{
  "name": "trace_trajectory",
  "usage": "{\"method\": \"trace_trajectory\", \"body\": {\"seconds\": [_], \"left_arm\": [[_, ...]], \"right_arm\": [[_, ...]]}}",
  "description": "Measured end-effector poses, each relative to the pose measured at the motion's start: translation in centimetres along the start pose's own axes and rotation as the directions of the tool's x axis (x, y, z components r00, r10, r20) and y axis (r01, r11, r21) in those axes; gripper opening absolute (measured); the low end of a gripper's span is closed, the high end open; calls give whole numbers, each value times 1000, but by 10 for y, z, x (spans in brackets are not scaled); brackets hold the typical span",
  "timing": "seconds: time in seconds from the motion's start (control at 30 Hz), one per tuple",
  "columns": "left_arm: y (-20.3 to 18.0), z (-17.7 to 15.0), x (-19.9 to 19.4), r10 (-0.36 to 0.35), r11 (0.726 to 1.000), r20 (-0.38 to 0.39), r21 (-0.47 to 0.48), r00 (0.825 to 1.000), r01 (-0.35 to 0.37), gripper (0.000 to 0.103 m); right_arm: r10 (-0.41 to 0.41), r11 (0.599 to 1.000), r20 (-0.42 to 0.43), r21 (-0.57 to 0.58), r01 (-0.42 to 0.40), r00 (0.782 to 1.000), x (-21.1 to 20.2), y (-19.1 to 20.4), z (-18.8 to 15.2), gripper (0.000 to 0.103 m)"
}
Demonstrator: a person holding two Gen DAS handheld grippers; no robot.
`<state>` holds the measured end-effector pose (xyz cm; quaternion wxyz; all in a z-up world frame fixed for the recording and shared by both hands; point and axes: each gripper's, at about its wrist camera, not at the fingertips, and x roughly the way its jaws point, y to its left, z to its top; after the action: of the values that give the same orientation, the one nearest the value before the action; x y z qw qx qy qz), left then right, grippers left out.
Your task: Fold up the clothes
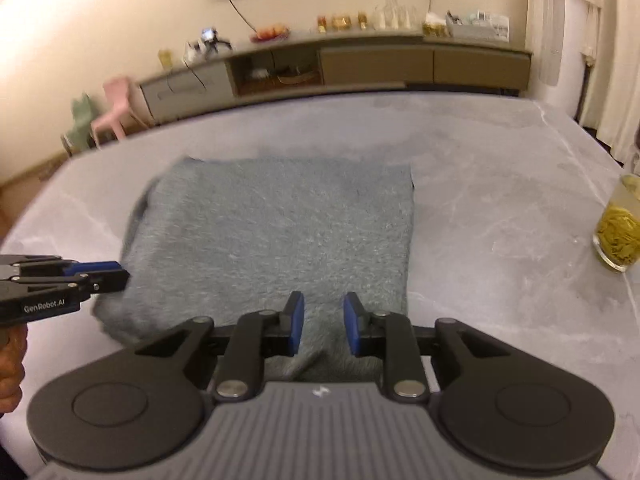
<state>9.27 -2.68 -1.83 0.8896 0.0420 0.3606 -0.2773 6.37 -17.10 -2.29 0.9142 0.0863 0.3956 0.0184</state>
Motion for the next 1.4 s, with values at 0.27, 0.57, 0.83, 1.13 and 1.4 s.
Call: {"method": "trace_trajectory", "body": {"seconds": [0.27,0.57,0.83,1.13,1.4], "left_arm": [[-5,12,34,87,992,-38,92,995,-83,27],[82,86,74,173,983,-75,-41,982,-177,42],[130,155,57,268,945,115,-222,956,-239,41],[133,139,129,384,891,-53,-241,922,-385,38],[63,101,59,236,960,94,-177,967,-217,38]], "right_arm": [[-69,982,-107,-184,49,992,68,12,39,21],[137,988,-31,-69,-138,990,147,-27,124,12],[71,994,130,-92,-59,989,113,-51,157,27],[91,995,-24,39,-90,996,151,-82,148,35],[184,983,20,-22,-184,983,120,-69,149,34]]}}
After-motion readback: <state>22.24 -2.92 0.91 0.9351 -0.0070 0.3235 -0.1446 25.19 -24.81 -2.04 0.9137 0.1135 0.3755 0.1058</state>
